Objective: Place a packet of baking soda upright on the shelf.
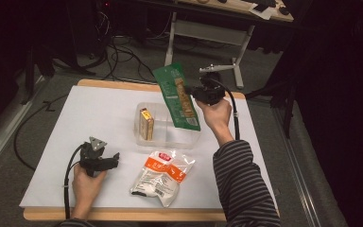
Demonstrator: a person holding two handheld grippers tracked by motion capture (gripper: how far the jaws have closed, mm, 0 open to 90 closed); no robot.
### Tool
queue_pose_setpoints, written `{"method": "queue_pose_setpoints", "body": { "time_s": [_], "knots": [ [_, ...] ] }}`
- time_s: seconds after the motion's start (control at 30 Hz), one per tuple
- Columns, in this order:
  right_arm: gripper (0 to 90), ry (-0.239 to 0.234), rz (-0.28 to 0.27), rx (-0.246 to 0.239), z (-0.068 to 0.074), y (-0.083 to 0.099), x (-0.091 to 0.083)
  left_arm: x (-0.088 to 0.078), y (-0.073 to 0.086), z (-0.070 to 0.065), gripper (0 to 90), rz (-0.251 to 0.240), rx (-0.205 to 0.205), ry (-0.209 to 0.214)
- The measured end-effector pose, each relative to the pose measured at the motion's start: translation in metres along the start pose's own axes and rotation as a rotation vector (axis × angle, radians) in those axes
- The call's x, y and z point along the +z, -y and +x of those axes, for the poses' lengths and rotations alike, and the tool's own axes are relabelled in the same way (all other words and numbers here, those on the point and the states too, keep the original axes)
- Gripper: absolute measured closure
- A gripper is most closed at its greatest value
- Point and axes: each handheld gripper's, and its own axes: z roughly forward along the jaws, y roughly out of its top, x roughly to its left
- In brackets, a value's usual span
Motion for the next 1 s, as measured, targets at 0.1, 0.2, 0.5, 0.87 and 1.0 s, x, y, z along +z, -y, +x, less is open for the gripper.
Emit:
{"method": "queue_pose_setpoints", "body": {
  "time_s": [0.1, 0.2, 0.5, 0.87, 1.0],
  "knots": [
    [90.0, 0.004, -0.015, -0.007, 0.0, 0.001, 0.003, 0.0, 0.0, 0.0, 18.7, 0.0, 0.0, 0.0],
    [90.0, 0.018, -0.013, -0.012, -0.001, 0.002, 0.01, 0.0, 0.0, 0.0, 18.8, 0.0, 0.0, 0.001],
    [90.0, 0.009, 0.0, -0.001, -0.006, 0.015, 0.014, 0.0, 0.0, 0.0, 18.7, 0.0, 0.0, 0.001],
    [90.0, -0.002, 0.023, 0.022, -0.013, 0.029, 0.007, 0.0, 0.0, 0.0, 18.7, -0.001, -0.001, 0.0],
    [90.0, 0.005, 0.057, 0.007, -0.012, 0.031, 0.006, 0.0, 0.0, 0.0, 18.7, -0.001, 0.0, 0.0]
  ]
}}
